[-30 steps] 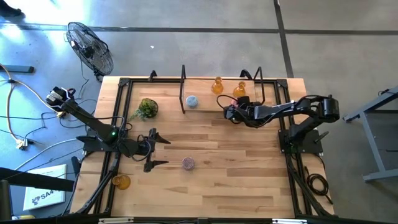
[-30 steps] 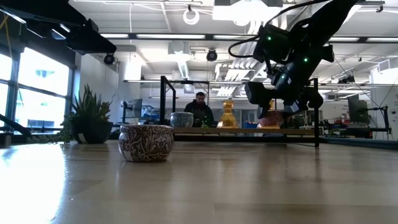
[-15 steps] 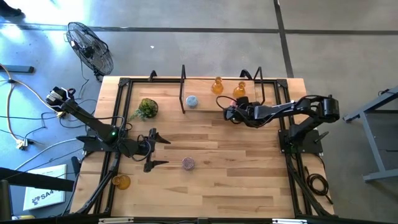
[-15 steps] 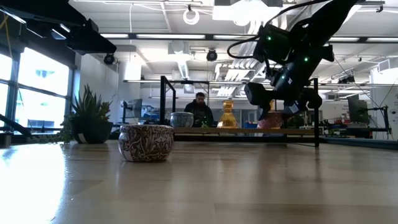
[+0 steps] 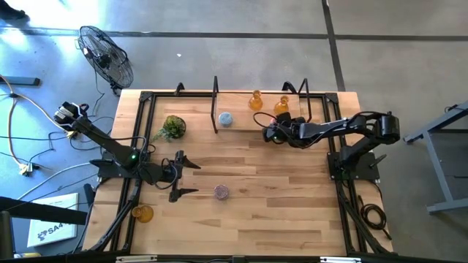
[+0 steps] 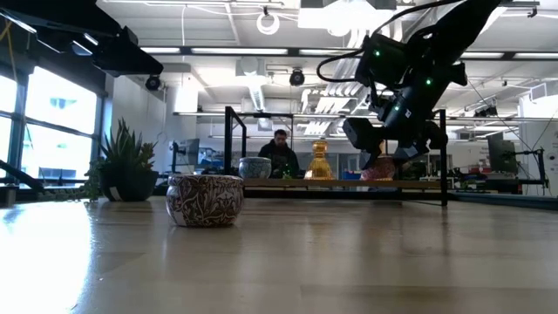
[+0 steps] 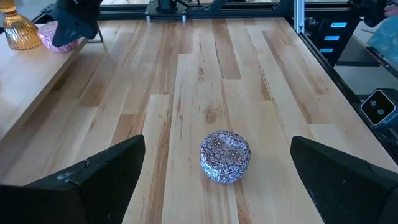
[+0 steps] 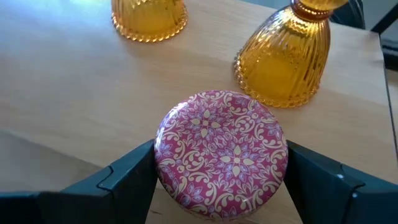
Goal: Pick & Place candle stick holders
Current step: Put the pink scented candle on the shelf aligned with the blue scented candle
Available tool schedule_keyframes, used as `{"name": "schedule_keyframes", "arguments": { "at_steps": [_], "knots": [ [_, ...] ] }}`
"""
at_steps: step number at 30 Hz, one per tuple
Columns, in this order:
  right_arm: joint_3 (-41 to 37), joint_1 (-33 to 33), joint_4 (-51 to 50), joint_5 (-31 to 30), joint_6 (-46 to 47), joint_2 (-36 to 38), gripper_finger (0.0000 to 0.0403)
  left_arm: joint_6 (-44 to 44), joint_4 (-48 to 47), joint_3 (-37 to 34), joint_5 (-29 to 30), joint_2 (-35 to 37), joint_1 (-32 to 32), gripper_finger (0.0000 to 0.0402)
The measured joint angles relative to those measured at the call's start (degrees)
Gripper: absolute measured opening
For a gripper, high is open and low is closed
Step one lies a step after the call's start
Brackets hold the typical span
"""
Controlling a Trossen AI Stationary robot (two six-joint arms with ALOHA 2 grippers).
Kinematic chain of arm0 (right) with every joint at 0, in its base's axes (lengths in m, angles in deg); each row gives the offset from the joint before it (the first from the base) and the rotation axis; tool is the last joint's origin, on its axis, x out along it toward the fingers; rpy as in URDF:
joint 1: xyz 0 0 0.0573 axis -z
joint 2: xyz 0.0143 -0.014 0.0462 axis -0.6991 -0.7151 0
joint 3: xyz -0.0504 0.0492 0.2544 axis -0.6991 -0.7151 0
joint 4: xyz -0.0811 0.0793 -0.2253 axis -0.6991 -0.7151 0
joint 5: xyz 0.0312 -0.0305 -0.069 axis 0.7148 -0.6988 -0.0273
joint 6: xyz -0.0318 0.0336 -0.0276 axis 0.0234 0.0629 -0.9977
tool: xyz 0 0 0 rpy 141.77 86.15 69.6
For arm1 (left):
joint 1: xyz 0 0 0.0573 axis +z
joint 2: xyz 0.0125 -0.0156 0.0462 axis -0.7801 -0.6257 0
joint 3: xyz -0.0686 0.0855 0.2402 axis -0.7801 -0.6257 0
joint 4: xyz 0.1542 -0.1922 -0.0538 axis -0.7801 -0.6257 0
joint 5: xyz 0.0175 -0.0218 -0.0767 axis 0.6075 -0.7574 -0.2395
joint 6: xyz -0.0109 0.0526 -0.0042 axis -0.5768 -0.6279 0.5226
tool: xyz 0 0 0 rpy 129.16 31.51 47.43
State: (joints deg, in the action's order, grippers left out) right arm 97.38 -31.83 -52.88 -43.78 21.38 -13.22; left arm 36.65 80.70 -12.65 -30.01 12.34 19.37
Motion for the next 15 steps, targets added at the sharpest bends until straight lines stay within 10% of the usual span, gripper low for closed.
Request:
{"name": "schedule_keyframes", "arguments": {
  "at_steps": [15],
  "knots": [
    [-0.1,0.3,1.7,-2.7,-0.3,-0.1,0.0306,0.0,0.0,0.0,0.0,0.0,0.0,0.0397]
  ]
}}
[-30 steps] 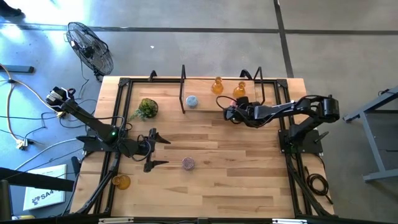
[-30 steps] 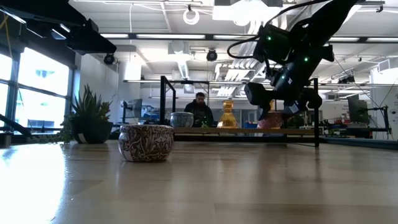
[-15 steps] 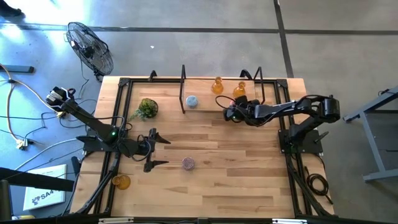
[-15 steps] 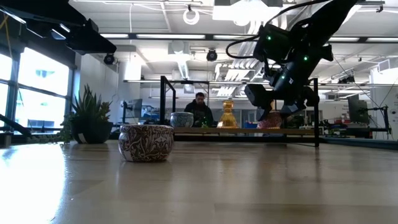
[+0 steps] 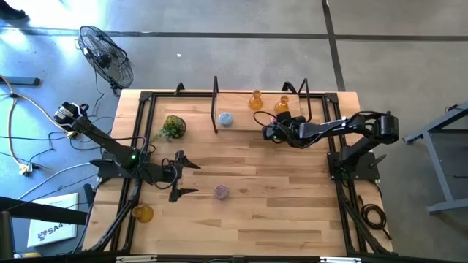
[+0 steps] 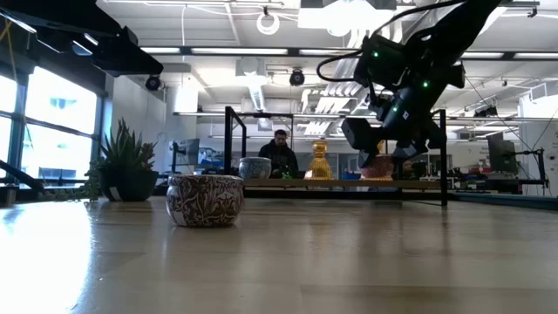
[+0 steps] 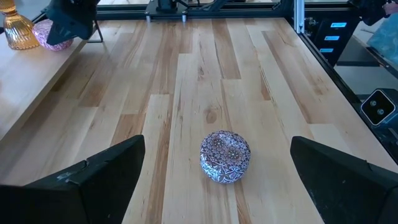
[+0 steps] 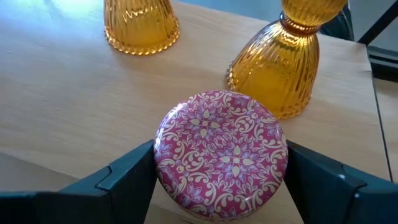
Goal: Pick & Place candle stick holders
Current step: Put the pink scented candle on the shelf aligned with the blue scented candle
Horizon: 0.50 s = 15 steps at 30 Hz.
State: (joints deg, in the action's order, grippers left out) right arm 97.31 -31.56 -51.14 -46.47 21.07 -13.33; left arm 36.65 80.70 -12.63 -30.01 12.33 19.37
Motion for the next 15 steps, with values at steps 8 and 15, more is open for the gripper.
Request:
{"name": "schedule_keyframes", "arguments": {
  "at_steps": [8,15],
  "knots": [
    [0.0,0.0,0.9,0.7,3.5,0.0,0.0307,0.0,0.0,0.0,0.0,0.0,0.0,0.0397],
    [0.0,0.0,0.8,1.6,1.6,0.0,0.0307,0.0,0.0,0.0,0.0,0.0,0.0,0.0397]
  ]
}}
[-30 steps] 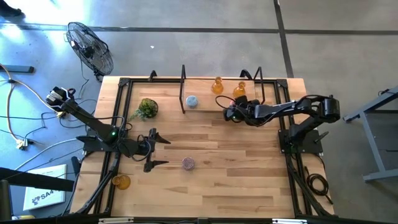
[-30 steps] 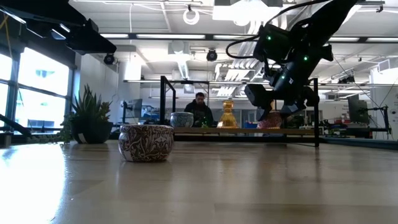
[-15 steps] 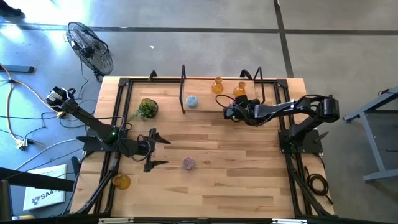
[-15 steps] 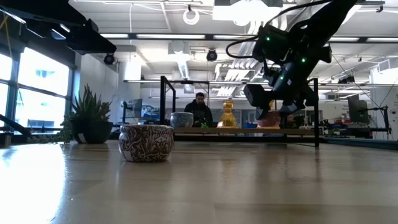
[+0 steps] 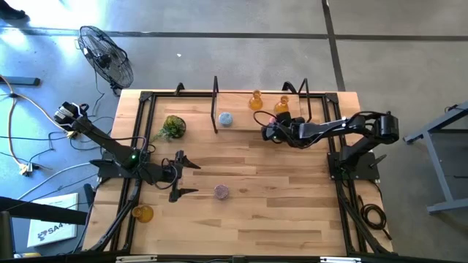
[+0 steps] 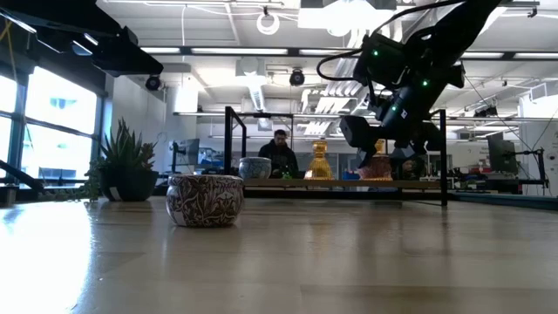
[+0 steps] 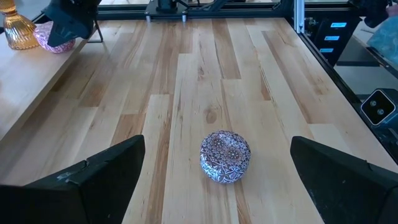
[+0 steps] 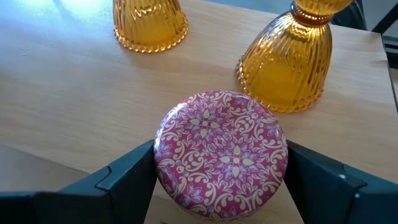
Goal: Pick & Place candle stick holders
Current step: Put the pink scented candle on the shelf aligned with the blue scented candle
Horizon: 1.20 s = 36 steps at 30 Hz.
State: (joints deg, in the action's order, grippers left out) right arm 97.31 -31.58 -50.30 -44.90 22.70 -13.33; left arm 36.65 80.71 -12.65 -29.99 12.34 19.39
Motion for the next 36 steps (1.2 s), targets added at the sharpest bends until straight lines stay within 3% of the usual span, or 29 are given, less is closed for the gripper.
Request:
{"name": "schedule_keyframes", "arguments": {
  "at_steps": [21,36],
  "knots": [
    [0.0,0.0,0.0,1.3,0.5,0.0,0.0308,0.0,0.0,0.0,0.0,0.0,0.0,0.0397],
    [0.0,0.1,-4.9,-2.2,3.6,0.1,0.0307,0.0,0.0,0.0,0.0,0.0,0.0,0.0397]
  ]
}}
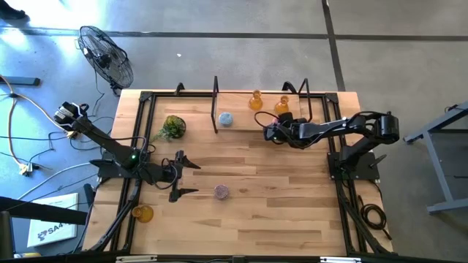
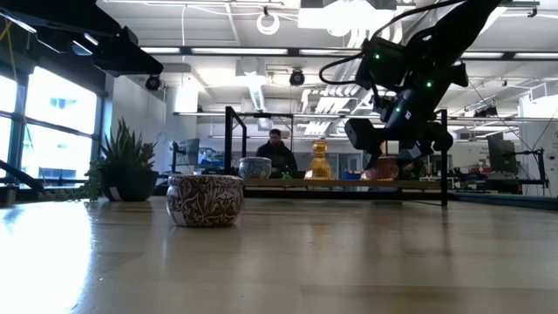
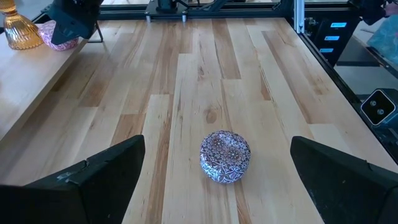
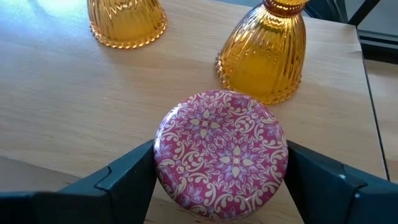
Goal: Pick & Place candle stick holders
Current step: Put the pink scented candle on the shelf aligned with the blue scented candle
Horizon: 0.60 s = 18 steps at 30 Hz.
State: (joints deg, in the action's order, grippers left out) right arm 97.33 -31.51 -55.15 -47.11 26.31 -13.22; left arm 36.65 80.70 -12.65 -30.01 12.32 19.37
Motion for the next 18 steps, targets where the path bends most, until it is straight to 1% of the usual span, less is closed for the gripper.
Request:
{"name": "schedule_keyframes", "arguments": {
  "at_steps": [9,13,18],
  "knots": [
    [0.0,0.0,0.5,-0.2,-0.1,0.0,0.0311,0.0,0.0,0.0,0.0,0.0,0.0,0.0397],
    [0.0,-0.1,-0.3,-0.8,-0.1,0.0,0.0328,0.0,0.0,0.0,0.0,0.0,0.0,0.0397],
    [0.0,-0.1,-0.7,-1.1,-0.2,0.0,0.0360,0.0,0.0,0.0,0.0,0.0,0.0,0.0397]
  ]
}}
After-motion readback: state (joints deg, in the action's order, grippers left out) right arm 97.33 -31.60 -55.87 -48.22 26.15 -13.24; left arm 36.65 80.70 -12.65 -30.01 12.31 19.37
